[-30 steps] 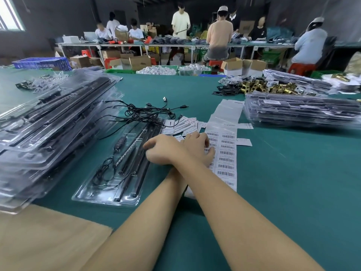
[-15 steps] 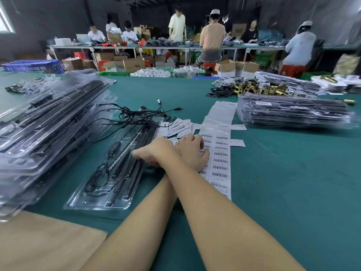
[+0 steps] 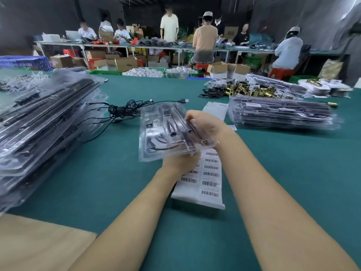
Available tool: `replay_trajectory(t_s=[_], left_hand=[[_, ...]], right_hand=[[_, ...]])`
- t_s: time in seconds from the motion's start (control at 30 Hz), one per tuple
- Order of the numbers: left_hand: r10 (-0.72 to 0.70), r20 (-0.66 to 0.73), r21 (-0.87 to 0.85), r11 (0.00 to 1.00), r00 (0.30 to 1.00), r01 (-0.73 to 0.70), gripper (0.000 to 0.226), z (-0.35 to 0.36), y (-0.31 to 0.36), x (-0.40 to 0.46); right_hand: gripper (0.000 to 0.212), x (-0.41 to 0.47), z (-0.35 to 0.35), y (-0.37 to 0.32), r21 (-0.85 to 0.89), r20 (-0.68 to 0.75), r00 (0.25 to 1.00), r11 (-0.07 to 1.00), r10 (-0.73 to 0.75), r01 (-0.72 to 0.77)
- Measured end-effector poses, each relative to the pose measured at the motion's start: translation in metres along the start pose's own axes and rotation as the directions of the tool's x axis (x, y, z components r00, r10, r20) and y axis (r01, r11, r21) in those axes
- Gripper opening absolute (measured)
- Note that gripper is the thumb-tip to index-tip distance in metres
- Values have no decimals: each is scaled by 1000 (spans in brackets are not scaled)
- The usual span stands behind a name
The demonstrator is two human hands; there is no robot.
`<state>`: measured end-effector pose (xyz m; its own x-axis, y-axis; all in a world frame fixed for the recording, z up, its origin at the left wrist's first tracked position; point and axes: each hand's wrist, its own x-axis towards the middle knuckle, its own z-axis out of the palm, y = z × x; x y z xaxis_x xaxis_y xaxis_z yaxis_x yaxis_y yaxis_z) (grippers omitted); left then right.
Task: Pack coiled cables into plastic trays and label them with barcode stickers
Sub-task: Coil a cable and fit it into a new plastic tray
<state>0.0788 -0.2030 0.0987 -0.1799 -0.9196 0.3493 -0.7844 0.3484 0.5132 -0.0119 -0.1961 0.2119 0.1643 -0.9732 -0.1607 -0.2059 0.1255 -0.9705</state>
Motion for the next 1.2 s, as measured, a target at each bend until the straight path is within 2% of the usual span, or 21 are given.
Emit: replay_trajectory(t_s=[0.1,0.17,0.2,0.27,0.3,0.37,0.47,0.53,0.6,0.73,0.87,0.93,1.0,1.13,1.2], left_hand=[[29,-10,29,999,1000,-29,22,-3,2,-2],[26,-6,-48,998,1000,-27,28,-6,-1,-1],[34,2,-66,997,999,-34,33,-6,-3,0],[68,21,12,998,997,-68,18,-5,-4,4],[77,28,57,995,997,-79,14,-5,-3,5],[80,24,88,993,997,-82,17,-4,-4,8],[78,12,87,993,997,-78,18,-2,-4,8],[82,19,92,992,996,-84,17,-1,-4,9],[88,19,92,992,996,-89,17,-1,-4,9],[97,24,124,987,995,-99,20,0,-5,8],[99,25,91,991,995,-101,27,-2,-3,8],[90,30,65,994,995,-92,25,-5,-1,8],[75,53,39,996,996,-77,23,-9,-1,10],[30,128,9,999,991,-32,20,-17,-3,17],[25,106,9,1000,994,-27,28,-16,-3,16]], right_hand=[[22,-19,-41,5,-11,39,999,1000,22,-22],[27,-33,-70,9,-8,14,999,999,43,-43],[31,-38,-86,15,-102,-19,999,994,42,-44],[50,-53,-115,30,-277,-132,991,960,1,-37],[57,-61,-128,39,-240,-151,989,970,6,-43],[59,-72,-144,53,-165,-102,993,983,65,-81],[62,-77,-161,67,-451,-177,976,871,126,-195],[68,-74,-166,71,-460,-207,961,849,181,-259],[61,-70,-166,70,-465,-200,954,835,224,-294],[25,-63,-155,72,-534,-257,913,741,317,-407],[27,-53,-147,81,-570,-378,902,715,208,-404],[37,-52,-149,84,-559,-446,882,723,150,-406],[45,-54,-155,86,-554,-469,873,724,136,-410],[45,-69,-178,80,-593,-489,861,670,143,-448],[47,-78,-187,80,-599,-522,842,644,137,-476]])
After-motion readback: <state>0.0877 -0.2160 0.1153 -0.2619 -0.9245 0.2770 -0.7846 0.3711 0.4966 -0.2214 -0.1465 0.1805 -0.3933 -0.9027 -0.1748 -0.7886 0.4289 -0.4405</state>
